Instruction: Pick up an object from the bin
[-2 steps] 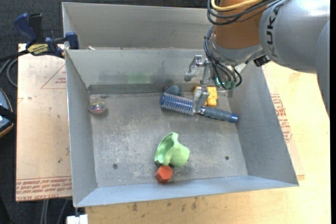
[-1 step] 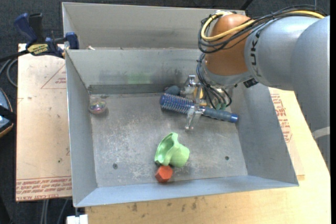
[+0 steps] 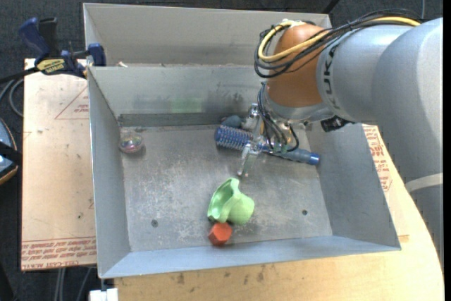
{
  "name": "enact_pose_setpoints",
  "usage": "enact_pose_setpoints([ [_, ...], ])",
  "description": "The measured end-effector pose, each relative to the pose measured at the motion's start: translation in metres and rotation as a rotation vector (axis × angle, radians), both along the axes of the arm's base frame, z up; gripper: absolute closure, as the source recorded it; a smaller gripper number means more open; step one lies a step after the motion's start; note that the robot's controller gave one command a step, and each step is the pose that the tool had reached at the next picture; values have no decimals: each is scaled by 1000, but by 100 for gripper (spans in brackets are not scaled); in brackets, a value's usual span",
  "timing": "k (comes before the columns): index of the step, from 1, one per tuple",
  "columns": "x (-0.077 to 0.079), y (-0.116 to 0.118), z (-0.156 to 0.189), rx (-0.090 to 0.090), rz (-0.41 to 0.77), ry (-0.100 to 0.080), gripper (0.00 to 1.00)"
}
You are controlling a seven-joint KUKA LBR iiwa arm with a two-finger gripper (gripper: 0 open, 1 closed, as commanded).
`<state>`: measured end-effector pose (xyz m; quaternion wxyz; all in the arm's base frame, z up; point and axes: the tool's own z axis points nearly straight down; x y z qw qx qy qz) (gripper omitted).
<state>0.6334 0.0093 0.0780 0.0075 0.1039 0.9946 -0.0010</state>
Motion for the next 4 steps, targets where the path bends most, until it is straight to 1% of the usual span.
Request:
enact_pose_setpoints([
  [1, 2, 0, 2, 3, 0, 7, 0],
  [2, -4, -4, 0, 9, -138, -3, 0],
  [3, -2, -3, 2, 7, -135, 6, 0],
  [4, -1, -3, 3, 6, -136, 5, 100],
])
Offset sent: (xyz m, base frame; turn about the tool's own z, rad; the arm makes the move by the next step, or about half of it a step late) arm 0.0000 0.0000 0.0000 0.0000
